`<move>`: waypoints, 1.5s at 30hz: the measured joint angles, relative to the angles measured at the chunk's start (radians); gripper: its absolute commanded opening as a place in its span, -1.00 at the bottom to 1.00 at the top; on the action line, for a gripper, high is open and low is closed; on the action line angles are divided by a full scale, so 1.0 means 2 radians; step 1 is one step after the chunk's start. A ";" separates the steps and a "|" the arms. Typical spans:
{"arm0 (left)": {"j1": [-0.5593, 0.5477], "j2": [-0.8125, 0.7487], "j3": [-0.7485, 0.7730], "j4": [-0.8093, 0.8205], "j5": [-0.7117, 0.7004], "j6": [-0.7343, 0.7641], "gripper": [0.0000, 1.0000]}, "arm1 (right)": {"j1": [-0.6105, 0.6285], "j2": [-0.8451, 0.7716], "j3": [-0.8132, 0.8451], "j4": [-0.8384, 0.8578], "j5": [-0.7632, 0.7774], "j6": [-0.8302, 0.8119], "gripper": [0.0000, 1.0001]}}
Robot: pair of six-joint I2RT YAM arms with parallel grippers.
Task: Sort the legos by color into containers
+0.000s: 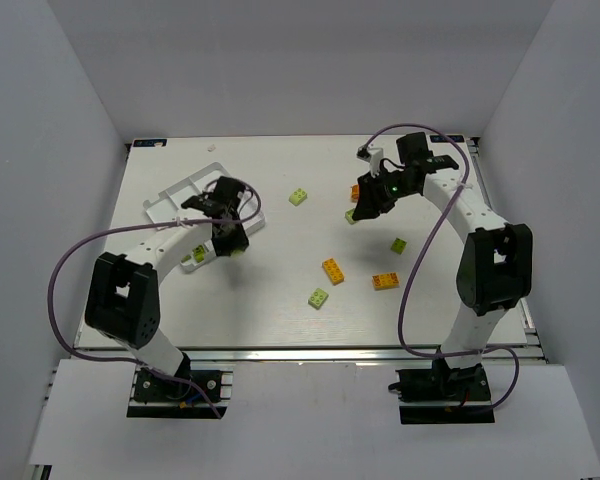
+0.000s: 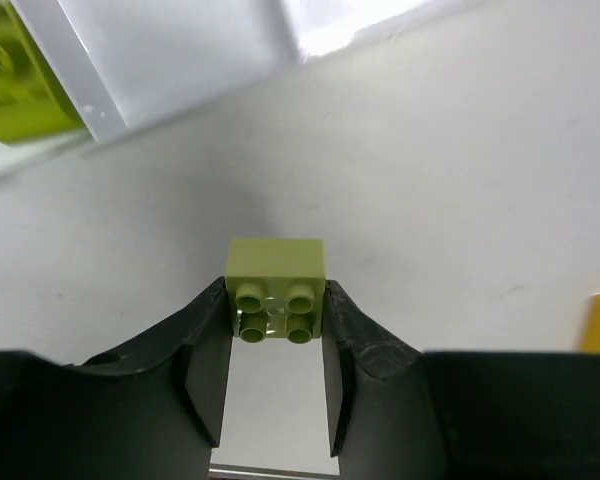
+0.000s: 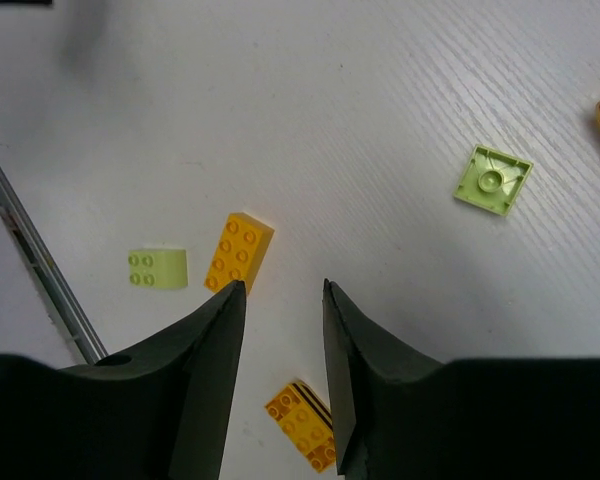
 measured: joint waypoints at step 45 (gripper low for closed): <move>0.102 -0.035 0.112 0.057 0.103 0.083 0.77 | 0.031 0.215 0.163 0.002 0.183 0.001 0.34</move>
